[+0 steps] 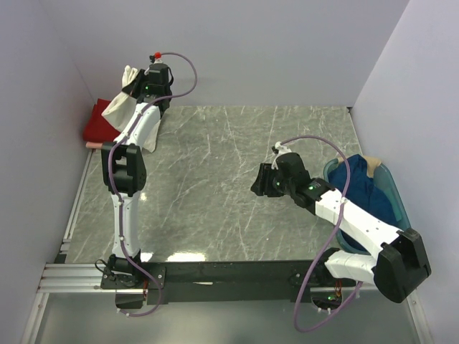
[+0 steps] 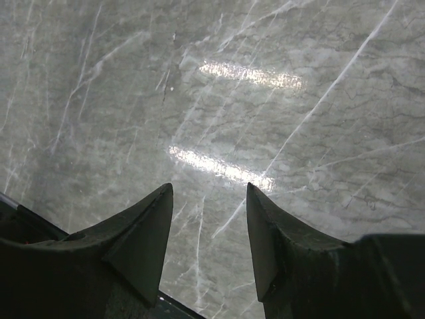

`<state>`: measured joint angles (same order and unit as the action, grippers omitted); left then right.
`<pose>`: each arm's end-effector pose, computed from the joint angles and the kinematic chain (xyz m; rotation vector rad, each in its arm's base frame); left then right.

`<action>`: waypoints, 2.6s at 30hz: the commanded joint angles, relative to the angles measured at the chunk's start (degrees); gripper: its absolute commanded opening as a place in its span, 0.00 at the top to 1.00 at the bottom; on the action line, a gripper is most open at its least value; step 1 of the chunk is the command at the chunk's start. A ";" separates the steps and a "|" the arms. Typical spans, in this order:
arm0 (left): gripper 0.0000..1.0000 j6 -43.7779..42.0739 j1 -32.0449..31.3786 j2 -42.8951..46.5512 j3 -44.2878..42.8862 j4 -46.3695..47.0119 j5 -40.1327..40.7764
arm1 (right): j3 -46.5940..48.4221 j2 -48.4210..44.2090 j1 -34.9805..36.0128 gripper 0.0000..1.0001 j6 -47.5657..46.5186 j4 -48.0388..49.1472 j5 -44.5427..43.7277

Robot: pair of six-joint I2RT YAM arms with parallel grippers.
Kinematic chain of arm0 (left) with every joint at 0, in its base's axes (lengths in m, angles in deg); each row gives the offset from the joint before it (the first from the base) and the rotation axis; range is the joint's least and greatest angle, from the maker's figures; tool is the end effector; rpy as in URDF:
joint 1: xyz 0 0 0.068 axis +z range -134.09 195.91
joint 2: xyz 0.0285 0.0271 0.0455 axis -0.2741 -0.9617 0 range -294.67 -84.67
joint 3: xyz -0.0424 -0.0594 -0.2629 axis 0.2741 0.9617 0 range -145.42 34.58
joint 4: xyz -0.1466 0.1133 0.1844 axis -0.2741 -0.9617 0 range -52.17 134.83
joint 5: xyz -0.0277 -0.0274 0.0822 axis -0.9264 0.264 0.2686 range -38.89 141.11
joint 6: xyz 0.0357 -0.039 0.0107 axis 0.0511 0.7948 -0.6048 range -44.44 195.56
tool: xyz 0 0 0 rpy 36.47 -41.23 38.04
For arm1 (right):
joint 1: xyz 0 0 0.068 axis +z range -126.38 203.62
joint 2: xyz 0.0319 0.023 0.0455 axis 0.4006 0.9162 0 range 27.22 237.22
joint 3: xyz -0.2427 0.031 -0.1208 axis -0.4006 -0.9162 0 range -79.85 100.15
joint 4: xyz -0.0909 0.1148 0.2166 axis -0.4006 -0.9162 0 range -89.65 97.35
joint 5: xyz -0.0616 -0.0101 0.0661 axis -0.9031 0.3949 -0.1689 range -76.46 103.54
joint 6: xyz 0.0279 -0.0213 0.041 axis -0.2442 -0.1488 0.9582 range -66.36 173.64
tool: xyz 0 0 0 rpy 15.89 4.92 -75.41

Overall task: Fold and stack the t-shirts
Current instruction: Neatly place the folded tshirt to the corner

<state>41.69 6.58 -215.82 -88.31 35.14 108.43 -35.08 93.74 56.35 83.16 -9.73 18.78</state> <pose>0.5313 -0.0569 0.3078 -0.0026 1.9125 1.2240 0.2085 0.1377 0.2519 -0.1166 2.3338 0.6697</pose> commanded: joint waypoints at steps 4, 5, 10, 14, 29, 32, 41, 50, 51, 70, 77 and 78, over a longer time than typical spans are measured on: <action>1.00 -1.03 -0.78 5.11 -3.41 1.87 -0.36 | 2.34 -1.75 -0.21 0.45 -0.51 1.96 -0.66; 1.00 -0.85 -0.87 5.55 -3.41 1.61 -0.45 | 2.34 -1.66 -0.21 0.45 -0.34 2.05 -0.66; 1.00 -0.93 -1.93 6.17 -3.76 0.99 -0.63 | 2.16 -2.36 -0.21 0.46 -0.34 1.88 -1.02; 1.00 -1.38 -2.45 6.61 -4.55 0.91 -0.37 | 2.07 -3.32 -0.12 0.46 -0.43 1.44 -1.72; 1.00 -1.38 -2.98 9.77 -4.29 0.99 -1.68 | 1.54 -5.09 -0.30 0.46 -0.16 0.82 -2.25; 1.00 -1.11 -2.81 9.78 -4.02 0.91 -2.04 | 1.54 -5.09 -0.21 0.46 -0.08 0.65 -2.33; 1.00 0.73 -0.96 9.16 -3.06 0.20 -4.06 | 1.72 -4.12 -0.21 0.46 0.10 0.38 -2.51; 1.00 3.45 2.46 6.26 -3.14 -0.06 -7.83 | 3.38 0.01 -0.21 0.46 -0.34 0.29 -2.25; 1.00 3.72 3.16 5.91 -3.14 -0.06 -8.36 | 3.56 0.53 -0.21 0.47 -0.43 0.21 -2.16; 0.36 11.79 14.59 -8.41 -4.01 16.21 -7.05 | 7.96 11.00 0.14 0.47 0.71 0.65 -1.63; 0.23 25.24 13.28 -5.18 -3.06 9.87 -12.48 | 7.79 9.07 0.58 0.45 0.72 0.74 -2.77; 0.19 26.99 13.10 -3.08 -2.45 8.22 -13.54 | 7.87 8.37 0.67 0.45 0.63 0.56 -3.03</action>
<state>60.09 21.34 -224.94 -89.97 44.88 98.18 -29.90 104.69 56.57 83.81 -10.28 17.38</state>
